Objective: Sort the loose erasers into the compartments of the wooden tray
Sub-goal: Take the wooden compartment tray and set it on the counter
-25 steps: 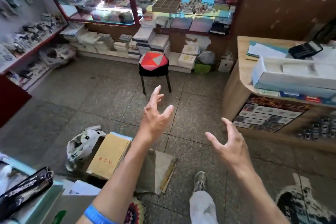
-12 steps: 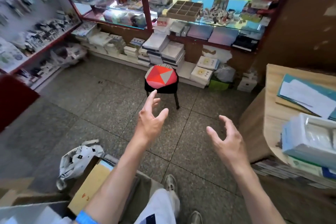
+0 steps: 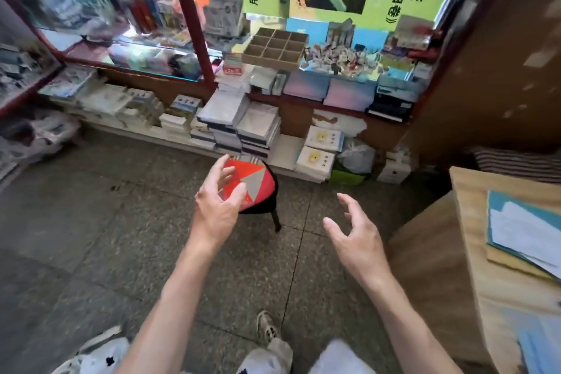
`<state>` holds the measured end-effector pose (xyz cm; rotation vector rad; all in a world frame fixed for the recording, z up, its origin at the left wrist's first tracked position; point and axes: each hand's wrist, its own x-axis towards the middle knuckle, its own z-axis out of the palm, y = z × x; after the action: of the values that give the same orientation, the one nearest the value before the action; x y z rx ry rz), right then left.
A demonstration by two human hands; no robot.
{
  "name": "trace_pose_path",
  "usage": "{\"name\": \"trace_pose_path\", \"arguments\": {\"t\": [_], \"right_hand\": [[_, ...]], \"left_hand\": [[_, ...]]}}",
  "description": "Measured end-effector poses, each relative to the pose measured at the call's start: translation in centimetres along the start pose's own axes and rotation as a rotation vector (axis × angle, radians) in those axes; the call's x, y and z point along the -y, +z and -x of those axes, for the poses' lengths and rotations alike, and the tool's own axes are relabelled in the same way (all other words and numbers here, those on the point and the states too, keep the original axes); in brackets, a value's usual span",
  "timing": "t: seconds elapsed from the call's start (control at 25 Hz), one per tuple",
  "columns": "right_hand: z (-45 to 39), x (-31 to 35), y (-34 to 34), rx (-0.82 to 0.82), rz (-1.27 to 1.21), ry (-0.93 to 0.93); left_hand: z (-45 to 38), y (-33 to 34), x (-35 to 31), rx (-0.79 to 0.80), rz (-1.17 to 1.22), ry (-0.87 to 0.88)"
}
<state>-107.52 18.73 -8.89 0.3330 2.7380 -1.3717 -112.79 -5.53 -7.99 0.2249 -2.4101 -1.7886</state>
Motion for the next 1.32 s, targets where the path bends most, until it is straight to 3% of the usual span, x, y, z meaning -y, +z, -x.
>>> {"name": "trace_pose_path", "arguments": {"t": [0.32,0.64,0.92,1.12,1.32], "right_hand": [[-16.7,4.7,3.9,-0.051,-0.076,0.078],[-37.9,7.7,6.8,-0.006,-0.156,0.051],[-51.3,10.2,7.8,0.051,-0.204,0.040],[-59.9,10.5,14.4,0.044,-0.230,0.073],[-68.4,12.2,23.0,-0.033,-0.139,0.145]], "left_hand": [[-16.6,0.3,0.1,0.066,-0.065,-0.036],[-34.9,6.2,0.9,0.102,-0.146,-0.093],[-47.7,7.5,1.1,-0.014,-0.087,-0.191],[-56.9,5.4,6.5,-0.049,-0.065,-0.240],[-67.3,5.0,14.2,0.111,-0.016,-0.313]]}}
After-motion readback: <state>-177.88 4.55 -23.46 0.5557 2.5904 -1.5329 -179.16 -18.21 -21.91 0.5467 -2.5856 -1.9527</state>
